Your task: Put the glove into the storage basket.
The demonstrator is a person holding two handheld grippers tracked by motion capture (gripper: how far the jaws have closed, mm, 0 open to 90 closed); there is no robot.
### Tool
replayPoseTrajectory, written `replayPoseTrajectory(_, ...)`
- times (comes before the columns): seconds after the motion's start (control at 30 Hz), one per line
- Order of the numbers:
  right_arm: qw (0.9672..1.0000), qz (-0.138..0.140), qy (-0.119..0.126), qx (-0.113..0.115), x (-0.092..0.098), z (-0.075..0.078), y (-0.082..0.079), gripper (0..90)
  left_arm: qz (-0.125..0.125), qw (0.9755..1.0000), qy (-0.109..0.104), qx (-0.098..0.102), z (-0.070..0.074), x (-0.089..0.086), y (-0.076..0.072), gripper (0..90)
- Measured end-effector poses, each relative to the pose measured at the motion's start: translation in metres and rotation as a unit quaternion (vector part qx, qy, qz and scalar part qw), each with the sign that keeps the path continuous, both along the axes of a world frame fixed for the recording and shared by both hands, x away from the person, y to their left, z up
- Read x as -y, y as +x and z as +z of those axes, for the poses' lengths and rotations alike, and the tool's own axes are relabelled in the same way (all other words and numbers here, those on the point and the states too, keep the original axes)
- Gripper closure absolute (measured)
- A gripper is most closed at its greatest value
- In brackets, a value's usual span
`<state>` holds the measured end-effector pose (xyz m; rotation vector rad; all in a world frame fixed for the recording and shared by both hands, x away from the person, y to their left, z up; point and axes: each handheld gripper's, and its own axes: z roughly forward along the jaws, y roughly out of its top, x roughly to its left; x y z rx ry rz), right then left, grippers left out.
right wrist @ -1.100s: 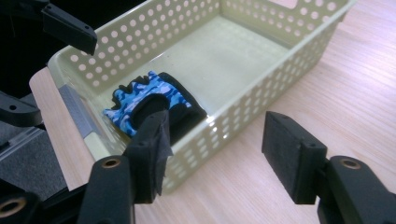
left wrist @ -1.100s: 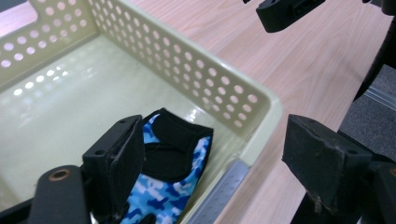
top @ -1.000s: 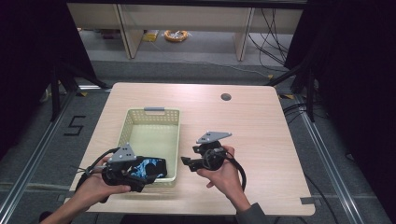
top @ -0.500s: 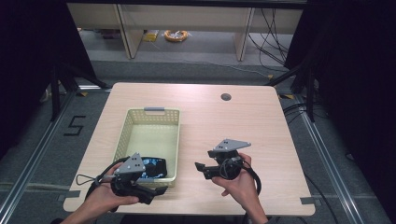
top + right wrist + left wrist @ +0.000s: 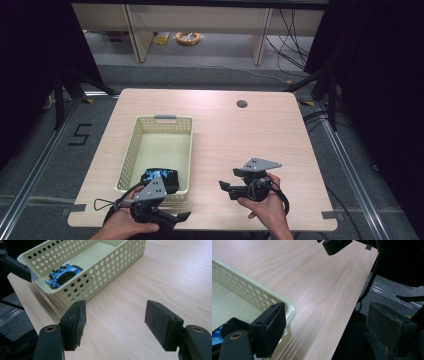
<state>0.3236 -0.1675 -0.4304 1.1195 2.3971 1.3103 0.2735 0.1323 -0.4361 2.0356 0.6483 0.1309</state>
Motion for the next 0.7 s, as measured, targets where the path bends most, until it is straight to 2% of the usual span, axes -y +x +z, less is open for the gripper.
replayPoseTrajectory(0.03, 1.0, -0.004, 0.003, 0.001, 0.001, -0.001, -0.001, 34.3, -0.004, 1.0, -0.009, 0.0, -0.002, 0.001, 0.0, 15.6)
replayPoseTrajectory(0.07, 1.0, -0.002, 0.004, 0.0, 0.004, -0.002, -0.001, 34.1, -0.015, 0.9998, 0.01, -0.005, -0.002, -0.001, 0.0, 15.6)
replayPoseTrajectory(0.2, 0.9998, -0.007, 0.018, -0.006, 0.009, -0.007, -0.007, 33.2, -0.013, 0.9999, -0.007, -0.002, -0.004, 0.001, -0.005, 15.6)
replayPoseTrajectory(0.23, 0.9999, -0.007, 0.013, -0.001, 0.011, -0.008, -0.007, 33.1, -0.019, 0.9998, 0.002, 0.003, -0.004, 0.001, -0.005, 15.6)
replayPoseTrajectory(0.27, 0.9998, -0.005, 0.019, -0.002, 0.013, -0.01, -0.008, 33.0, -0.025, 0.9996, 0.004, 0.008, -0.006, 0.001, -0.006, 15.5)
replayPoseTrajectory(0.3, 0.9995, -0.015, 0.02, -0.018, 0.013, -0.009, -0.012, 33.0, -0.022, 0.9997, 0.012, 0.003, -0.008, 0.001, -0.007, 15.5)
replayPoseTrajectory(0.33, 0.9996, -0.017, 0.019, -0.013, 0.014, -0.01, -0.013, 32.9, -0.022, 0.9997, 0.008, 0.003, -0.01, 0.002, -0.008, 15.6)
replayPoseTrajectory(0.37, 0.9997, -0.002, 0.022, 0.0, 0.015, -0.012, -0.011, 32.6, -0.03, 0.9993, 0.018, 0.014, -0.012, 0.002, -0.009, 15.6)
replayPoseTrajectory(0.4, 0.9997, -0.009, 0.021, -0.004, 0.016, -0.012, -0.013, 32.4, -0.026, 0.9993, 0.025, 0.011, -0.015, 0.002, -0.011, 15.6)
replayPoseTrajectory(0.43, 0.9995, -0.007, 0.029, -0.004, 0.016, -0.013, -0.015, 32.3, -0.028, 0.9992, 0.025, 0.013, -0.017, 0.003, -0.012, 15.6)
replayPoseTrajectory(0.47, 0.9992, -0.016, 0.029, -0.022, 0.016, -0.012, -0.02, 32.2, -0.033, 0.9989, 0.03, 0.012, -0.019, 0.003, -0.013, 15.6)
replayPoseTrajectory(0.5, 0.9992, -0.01, 0.036, -0.015, 0.015, -0.014, -0.02, 32.0, -0.031, 0.999, 0.03, 0.007, -0.021, 0.003, -0.014, 15.6)
replayPoseTrajectory(0.53, 0.9993, -0.008, 0.034, -0.017, 0.016, -0.015, -0.022, 31.7, -0.039, 0.9987, 0.032, 0.011, -0.023, 0.003, -0.014, 15.6)
replayPoseTrajectory(0.57, 0.9996, -0.005, 0.026, -0.008, 0.017, -0.016, -0.022, 31.4, -0.044, 0.998, 0.043, 0.013, -0.024, 0.002, -0.014, 15.6)
replayPoseTrajectory(0.6, 0.9995, -0.002, 0.03, -0.01, 0.016, -0.018, -0.024, 31.0, -0.035, 0.999, 0.028, 0.001, -0.026, 0.003, -0.017, 15.6)
replayPoseTrajectory(0.67, 0.999, -0.002, 0.038, -0.021, 0.016, -0.02, -0.027, 29.5, -0.037, 0.9989, 0.029, -0.001, -0.028, 0.003, -0.017, 15.6)
replayPoseTrajectory(0.7, 0.9991, 0.0, 0.04, -0.015, 0.016, -0.022, -0.027, 28.9, -0.046, 0.9982, 0.036, 0.011, -0.029, 0.002, -0.016, 15.6)
